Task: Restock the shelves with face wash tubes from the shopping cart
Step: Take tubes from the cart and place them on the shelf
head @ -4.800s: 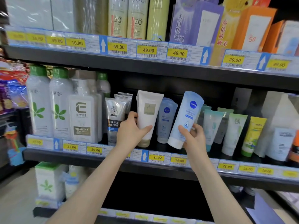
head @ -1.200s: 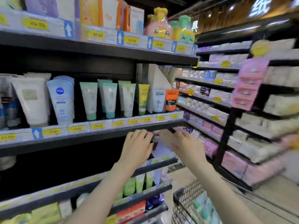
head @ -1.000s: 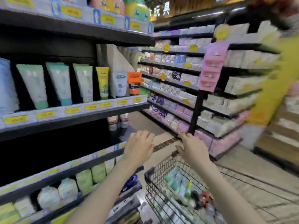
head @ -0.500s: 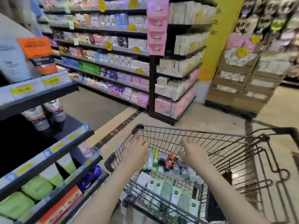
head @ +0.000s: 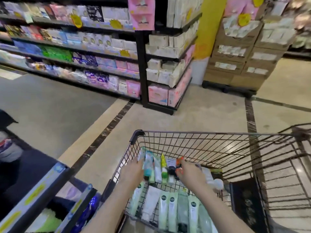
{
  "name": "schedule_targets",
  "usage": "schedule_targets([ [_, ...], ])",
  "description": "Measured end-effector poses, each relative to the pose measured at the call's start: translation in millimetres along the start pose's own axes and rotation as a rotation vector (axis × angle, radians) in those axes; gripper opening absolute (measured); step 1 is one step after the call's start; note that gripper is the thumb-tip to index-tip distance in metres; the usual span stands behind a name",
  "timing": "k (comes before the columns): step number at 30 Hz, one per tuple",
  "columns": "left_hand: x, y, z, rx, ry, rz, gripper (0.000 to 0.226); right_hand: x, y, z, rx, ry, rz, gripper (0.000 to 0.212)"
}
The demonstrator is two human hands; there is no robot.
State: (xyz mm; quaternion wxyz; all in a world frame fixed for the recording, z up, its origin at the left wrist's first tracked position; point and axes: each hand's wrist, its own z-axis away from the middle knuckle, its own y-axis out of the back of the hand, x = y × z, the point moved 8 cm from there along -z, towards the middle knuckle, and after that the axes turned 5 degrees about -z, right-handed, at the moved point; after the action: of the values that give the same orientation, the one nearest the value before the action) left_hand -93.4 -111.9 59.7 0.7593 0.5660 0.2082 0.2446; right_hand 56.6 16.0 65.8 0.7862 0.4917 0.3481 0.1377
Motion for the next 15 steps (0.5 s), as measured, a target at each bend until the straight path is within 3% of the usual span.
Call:
schedule_targets([
  [8,-22.4,-81.2,-73.7,-0.188,0.094,0.124,0.042,5.5,-99.6,-78.7,-0.210,-0.124,-0.178,0.036],
  [15,-30.5,-149.5,-138.3,-0.241,0.202,0.237,0.045,17.7,-195.5,-152.3,-0.356,-0.288,-0.374,0.041],
])
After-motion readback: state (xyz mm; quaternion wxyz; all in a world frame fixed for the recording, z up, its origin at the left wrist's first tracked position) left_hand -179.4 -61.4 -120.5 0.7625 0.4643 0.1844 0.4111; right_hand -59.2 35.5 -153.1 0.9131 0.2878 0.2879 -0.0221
